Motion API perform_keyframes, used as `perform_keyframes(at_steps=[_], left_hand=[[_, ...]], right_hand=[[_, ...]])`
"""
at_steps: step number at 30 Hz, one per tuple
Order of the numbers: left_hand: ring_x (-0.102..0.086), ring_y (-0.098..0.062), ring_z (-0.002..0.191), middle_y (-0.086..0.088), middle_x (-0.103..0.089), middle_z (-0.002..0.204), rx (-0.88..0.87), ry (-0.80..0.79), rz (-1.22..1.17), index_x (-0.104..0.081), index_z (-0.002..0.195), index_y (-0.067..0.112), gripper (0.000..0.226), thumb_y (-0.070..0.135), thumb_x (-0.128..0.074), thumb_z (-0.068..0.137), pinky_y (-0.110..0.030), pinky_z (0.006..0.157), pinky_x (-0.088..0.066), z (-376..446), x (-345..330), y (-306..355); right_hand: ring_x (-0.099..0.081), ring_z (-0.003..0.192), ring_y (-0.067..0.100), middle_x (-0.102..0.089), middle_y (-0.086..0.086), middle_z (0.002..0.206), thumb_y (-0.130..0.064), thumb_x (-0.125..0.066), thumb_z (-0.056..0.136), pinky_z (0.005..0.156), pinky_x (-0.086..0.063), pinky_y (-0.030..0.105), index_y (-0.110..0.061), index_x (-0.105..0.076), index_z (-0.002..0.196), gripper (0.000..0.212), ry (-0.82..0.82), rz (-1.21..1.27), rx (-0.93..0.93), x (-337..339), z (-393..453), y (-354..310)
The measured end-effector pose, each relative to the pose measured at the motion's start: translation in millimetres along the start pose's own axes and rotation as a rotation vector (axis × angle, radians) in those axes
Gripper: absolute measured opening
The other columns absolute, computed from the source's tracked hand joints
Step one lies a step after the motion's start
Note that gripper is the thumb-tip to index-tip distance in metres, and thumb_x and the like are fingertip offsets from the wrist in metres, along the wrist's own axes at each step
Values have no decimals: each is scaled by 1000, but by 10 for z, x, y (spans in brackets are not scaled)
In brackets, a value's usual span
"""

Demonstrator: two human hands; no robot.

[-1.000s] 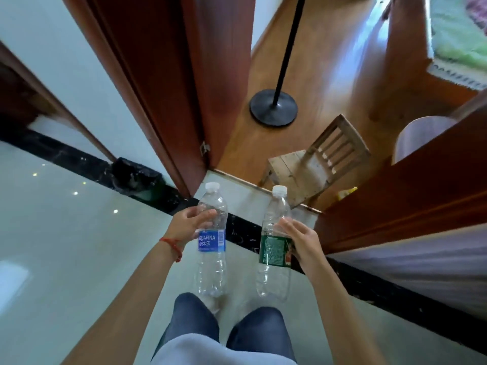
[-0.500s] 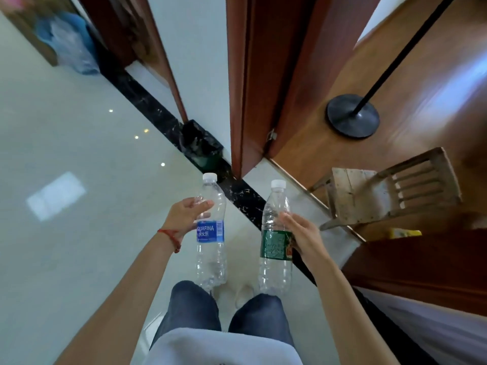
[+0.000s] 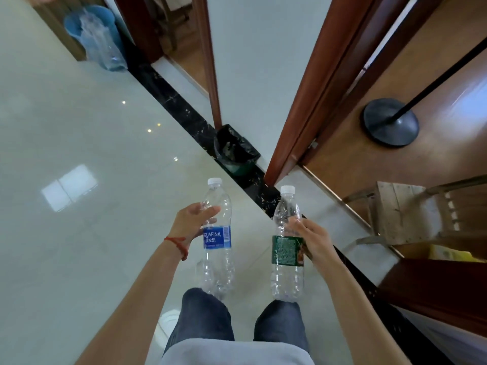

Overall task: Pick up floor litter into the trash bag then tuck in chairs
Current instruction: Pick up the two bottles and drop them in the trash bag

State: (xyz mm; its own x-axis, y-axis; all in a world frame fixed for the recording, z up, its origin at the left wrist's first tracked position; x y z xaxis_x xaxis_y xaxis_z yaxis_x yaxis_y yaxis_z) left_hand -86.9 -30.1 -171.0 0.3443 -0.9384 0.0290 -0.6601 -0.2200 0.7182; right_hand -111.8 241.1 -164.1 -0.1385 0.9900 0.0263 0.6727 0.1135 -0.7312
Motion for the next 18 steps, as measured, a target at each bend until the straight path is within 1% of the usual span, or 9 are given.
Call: perform_keyframes(at_steps=[2,4,6,8,11,13,15,18], left_hand=[[-63,-24,87,-6,-63,88,-1,-10,18,-59,105,6,29,17,-68,80,-24,61,-57,168,266,115],[-63,-24,87,-6,-63,88,7,-21,37,-59,103,8,26,17,-67,80,-23,58,-56,321,507,217],[-62,-24,88,-6,-62,88,14,-29,56,-59,102,8,25,17,-67,80,-25,61,-56,474,708,318],[-62,-25,90,-7,-62,90,26,-24,69,-58,104,8,27,18,-68,80,-26,63,-56,625,880,408],[-62,-27,93,-10,-62,94,30,-26,77,-58,107,6,32,20,-68,80,-29,67,-56,831,1029,556],[-63,-28,95,-11,-63,98,40,-29,93,-55,115,3,41,21,-68,80,-30,69,-56,982,1074,643],[-63,-26,94,-11,-63,98,46,-34,98,-53,119,2,47,21,-68,79,-28,66,-57,1134,1074,759],[-64,-24,91,-11,-63,99,35,-36,116,-51,123,1,52,23,-68,79,-25,61,-56,1374,1047,988]], right_hand=[[-64,66,11,-68,5,84,-42,-68,67,61,-49,24,-8,-67,99,47,-4,7,-12,-317,102,-34],[-64,65,7,-69,3,85,-45,-66,68,60,-47,21,-9,-66,102,50,-13,-1,-27,-616,190,-80],[-65,68,8,-69,3,88,-47,-66,66,63,-46,23,-11,-66,103,52,-17,10,-32,-867,289,-132],[-66,77,13,-71,5,93,-50,-67,63,69,-47,28,-13,-67,103,54,-2,28,-50,-1053,384,-188],[-67,83,18,-72,5,95,-54,-69,57,75,-49,32,-17,-69,99,56,5,42,-64,-1235,525,-289],[-67,80,18,-72,5,92,-50,-69,59,74,-50,31,-18,-70,96,49,20,59,-74,-1297,631,-371],[-65,74,17,-72,4,86,-46,-69,61,69,-50,29,-16,-69,93,43,30,86,-76,-1332,771,-473],[-62,71,17,-69,6,84,-40,-71,65,67,-49,29,-11,-69,96,43,48,94,-81,-1368,1066,-659]])
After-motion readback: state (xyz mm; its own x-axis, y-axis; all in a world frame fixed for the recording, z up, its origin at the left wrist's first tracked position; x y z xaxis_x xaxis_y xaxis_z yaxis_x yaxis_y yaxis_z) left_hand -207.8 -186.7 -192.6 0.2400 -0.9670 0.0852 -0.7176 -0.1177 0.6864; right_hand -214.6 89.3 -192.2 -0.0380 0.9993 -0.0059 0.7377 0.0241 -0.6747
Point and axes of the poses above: each hand's wrist, its own z-axis towards the middle knuckle, its own x-axis out of the back of the hand, y = z × x, the point moved 6 cm from there along z, towards the middle knuckle
